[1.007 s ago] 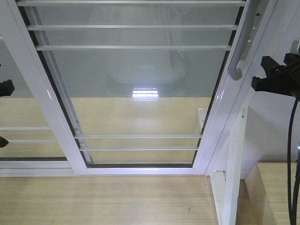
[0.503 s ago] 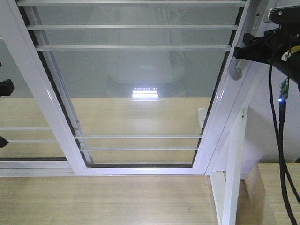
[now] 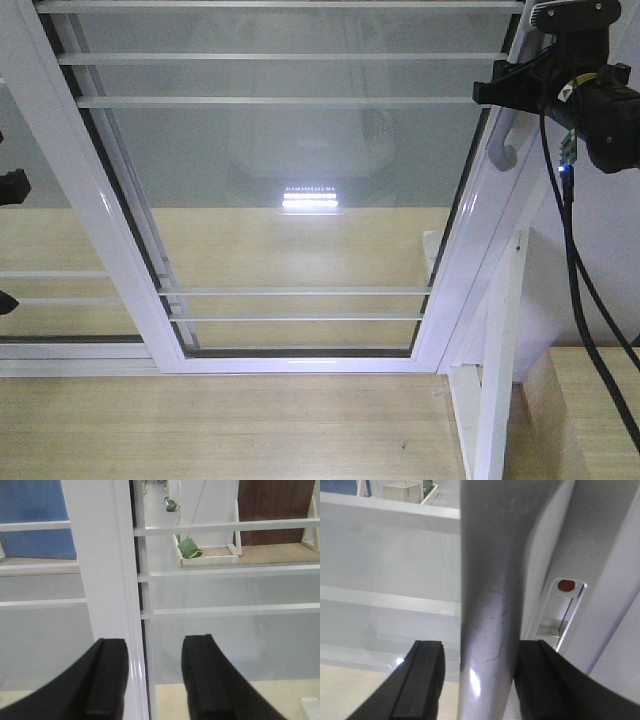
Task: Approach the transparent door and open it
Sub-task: 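Reach the right gripper to the silver door handle and close on it, then pull the handle sideways with the right gripper, sliding the door partway open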
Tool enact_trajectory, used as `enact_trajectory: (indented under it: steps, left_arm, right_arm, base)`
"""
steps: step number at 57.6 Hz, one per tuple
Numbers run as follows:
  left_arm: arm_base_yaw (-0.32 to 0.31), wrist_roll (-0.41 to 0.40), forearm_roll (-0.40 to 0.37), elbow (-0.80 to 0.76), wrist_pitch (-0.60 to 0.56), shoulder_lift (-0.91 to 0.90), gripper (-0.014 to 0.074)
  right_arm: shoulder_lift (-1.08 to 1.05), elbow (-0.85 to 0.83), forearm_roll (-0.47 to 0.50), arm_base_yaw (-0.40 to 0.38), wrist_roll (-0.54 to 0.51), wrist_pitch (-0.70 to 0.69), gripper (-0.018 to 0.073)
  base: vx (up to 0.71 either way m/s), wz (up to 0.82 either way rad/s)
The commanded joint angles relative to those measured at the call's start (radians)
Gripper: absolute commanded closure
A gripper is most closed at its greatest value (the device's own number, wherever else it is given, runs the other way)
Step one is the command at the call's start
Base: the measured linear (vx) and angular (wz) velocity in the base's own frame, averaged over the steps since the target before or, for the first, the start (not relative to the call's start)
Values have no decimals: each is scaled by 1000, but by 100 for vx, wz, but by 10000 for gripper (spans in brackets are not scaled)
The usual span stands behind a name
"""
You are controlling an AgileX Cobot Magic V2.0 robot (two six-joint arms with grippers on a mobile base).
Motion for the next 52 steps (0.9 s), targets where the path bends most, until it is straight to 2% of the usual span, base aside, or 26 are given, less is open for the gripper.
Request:
enact_trajectory:
  steps: [1, 12, 22, 39, 52]
  left_arm:
    - [0, -11, 0, -34, -88, -12, 192]
    - [0, -11, 0, -34, -88, -12, 192]
    - [0, -11, 0, -34, -88, -12, 192]
    - [0, -11, 0, -34, -88, -12, 192]
    - [0, -11, 0, -34, -93, -12, 192]
  right_arm:
    - [-36, -40, -4, 0, -15, -89, 175]
    - [-32, -40, -2, 0, -9, -95, 318]
    - [-22, -40, 1, 0, -9, -162, 450]
    - [10, -76, -6, 11, 39, -189, 489]
    - [39, -133, -71, 77, 36, -181, 489]
  base:
    - [0, 0]
    - [0, 0]
    - [0, 0]
    - [0, 0]
    - [0, -1]
